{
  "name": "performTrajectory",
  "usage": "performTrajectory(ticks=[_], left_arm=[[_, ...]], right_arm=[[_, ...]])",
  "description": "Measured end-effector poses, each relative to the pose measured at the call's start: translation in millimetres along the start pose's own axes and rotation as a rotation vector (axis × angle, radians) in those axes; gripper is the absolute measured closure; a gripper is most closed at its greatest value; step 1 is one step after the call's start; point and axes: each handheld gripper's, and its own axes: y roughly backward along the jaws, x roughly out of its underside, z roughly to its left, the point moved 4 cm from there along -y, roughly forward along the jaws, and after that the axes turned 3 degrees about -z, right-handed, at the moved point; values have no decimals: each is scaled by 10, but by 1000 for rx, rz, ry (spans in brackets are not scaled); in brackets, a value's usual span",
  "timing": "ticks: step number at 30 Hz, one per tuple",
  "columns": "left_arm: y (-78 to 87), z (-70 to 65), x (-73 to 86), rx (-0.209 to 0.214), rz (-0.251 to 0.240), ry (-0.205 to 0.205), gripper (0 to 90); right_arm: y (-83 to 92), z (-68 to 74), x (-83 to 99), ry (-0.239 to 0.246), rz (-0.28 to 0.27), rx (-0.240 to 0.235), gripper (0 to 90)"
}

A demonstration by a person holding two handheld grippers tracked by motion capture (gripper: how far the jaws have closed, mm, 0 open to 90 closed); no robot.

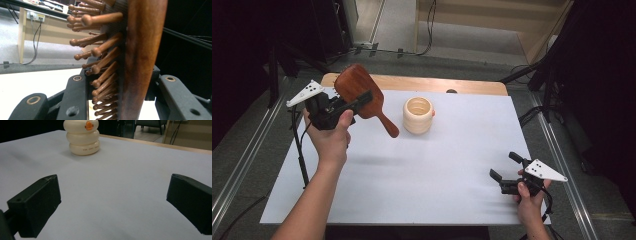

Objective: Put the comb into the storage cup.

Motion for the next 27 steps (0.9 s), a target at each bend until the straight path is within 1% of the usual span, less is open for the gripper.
performTrajectory(ticks=[6, 9, 13, 27], left_arm=[[-95, 16, -55, 6, -6, 9, 599], [-146, 23, -62, 9, -6, 7, 598], [-219, 42, -65, 9, -2, 16, 599], [-434, 78, -126, 6, 8, 6, 599]], right_arm=[[6, 1, 3, -1, 1, 2, 0], [9, -4, 3, 0, -3, 1, 0], [10, -2, 3, -2, -2, -1, 0], [7, -7, 4, 3, 0, -1, 0]])
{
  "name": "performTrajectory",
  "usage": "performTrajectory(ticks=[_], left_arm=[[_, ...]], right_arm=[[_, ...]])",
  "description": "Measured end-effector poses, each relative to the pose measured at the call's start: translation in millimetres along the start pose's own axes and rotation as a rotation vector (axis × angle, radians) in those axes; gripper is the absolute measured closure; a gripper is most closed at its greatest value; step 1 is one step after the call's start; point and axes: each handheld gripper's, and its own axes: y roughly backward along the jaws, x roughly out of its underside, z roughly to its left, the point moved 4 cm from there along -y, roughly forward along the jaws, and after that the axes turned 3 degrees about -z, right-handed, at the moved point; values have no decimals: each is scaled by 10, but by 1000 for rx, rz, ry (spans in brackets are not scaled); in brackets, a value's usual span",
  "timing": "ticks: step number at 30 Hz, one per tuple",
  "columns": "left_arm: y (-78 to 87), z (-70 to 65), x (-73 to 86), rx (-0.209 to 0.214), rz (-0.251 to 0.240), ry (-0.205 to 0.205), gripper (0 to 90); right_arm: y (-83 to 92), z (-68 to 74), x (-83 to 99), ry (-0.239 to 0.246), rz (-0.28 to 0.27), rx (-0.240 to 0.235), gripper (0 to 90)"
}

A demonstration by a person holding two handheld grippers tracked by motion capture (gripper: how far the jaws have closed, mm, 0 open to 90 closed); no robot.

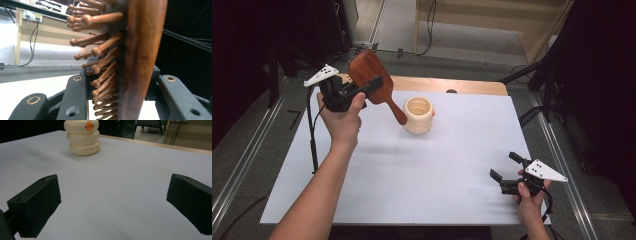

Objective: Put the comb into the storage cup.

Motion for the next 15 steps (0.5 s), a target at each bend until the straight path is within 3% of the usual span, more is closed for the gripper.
performTrajectory(ticks=[15], left_arm=[[-189, 85, -44, -6, -18, 21, 596]], right_arm=[[-1, -1, 0, 0, -2, -2, 0]])
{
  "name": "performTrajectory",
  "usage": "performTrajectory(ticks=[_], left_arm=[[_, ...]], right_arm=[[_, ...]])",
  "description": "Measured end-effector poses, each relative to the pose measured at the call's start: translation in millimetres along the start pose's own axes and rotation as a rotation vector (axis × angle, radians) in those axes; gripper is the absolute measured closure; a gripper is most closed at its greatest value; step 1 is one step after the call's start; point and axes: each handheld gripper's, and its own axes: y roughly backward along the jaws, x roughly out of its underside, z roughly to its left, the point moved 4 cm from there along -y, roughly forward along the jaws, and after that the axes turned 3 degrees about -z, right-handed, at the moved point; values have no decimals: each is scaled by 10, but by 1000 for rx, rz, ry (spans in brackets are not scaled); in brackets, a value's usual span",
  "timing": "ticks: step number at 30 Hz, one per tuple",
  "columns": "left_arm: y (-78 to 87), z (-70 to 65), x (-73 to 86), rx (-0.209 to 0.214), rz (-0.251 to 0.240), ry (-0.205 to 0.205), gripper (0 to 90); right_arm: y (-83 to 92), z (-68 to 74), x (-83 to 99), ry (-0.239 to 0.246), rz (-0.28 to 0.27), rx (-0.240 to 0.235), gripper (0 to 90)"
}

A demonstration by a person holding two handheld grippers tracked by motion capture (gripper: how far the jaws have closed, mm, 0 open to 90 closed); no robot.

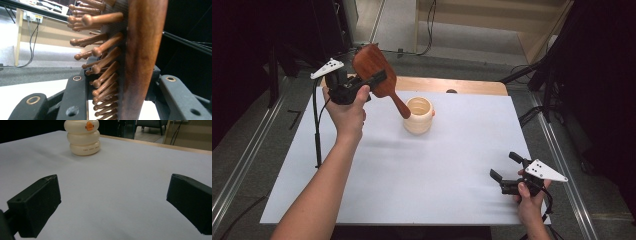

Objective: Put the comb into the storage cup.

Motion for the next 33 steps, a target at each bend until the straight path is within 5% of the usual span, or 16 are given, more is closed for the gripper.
performTrajectory(ticks=[33], left_arm=[[-378, 105, 110, -21, -15, 16, 588]], right_arm=[[-8, 5, 2, 6, 1, -3, 0]])
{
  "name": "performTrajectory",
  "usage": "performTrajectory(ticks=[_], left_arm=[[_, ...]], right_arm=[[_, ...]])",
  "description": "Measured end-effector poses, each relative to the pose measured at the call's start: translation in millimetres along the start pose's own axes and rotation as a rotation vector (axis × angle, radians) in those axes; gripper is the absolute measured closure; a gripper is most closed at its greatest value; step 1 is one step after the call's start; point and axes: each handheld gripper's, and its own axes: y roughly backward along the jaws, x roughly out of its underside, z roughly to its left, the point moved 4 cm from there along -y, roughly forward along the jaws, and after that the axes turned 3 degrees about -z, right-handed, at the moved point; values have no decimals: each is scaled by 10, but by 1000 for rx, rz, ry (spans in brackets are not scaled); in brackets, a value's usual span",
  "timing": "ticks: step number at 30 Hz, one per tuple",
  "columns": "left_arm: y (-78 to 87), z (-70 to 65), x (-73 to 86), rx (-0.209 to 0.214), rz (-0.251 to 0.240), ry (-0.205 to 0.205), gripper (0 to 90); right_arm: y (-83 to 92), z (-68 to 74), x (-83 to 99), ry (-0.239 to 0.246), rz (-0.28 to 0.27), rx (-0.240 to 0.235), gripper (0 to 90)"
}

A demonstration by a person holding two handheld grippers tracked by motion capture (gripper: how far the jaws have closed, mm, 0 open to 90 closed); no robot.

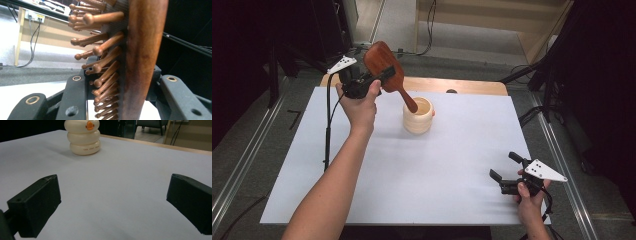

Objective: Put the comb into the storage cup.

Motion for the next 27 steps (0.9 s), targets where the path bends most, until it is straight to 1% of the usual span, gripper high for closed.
performTrajectory(ticks=[9, 12, 15, 18, 20, 21, 24, 27], left_arm=[[-132, 25, 91, -18, 8, -4, 585], [-176, 37, 126, -22, 11, 1, 584], [-222, 43, 168, -36, 14, -11, 584], [-261, 44, 213, -51, 19, -32, 584], [-303, 46, 270, -52, 21, -29, 584], [-303, 46, 270, -52, 21, -29, 583], [-357, 52, 359, -49, 26, -12, 583], [-409, 62, 442, -56, 38, -13, 584]], right_arm=[[0, 0, -1, -1, -1, -2, 0], [1, 0, -1, -2, -2, -2, 0], [1, -1, -1, -2, -2, -3, 0], [-1, -2, -2, -2, -3, -4, 0], [0, -1, -2, -6, -4, -3, 0], [0, -1, -2, -6, -4, -3, 0], [0, -4, -2, -5, -3, -4, 0], [-1, -4, -3, -5, -4, -4, 0]])
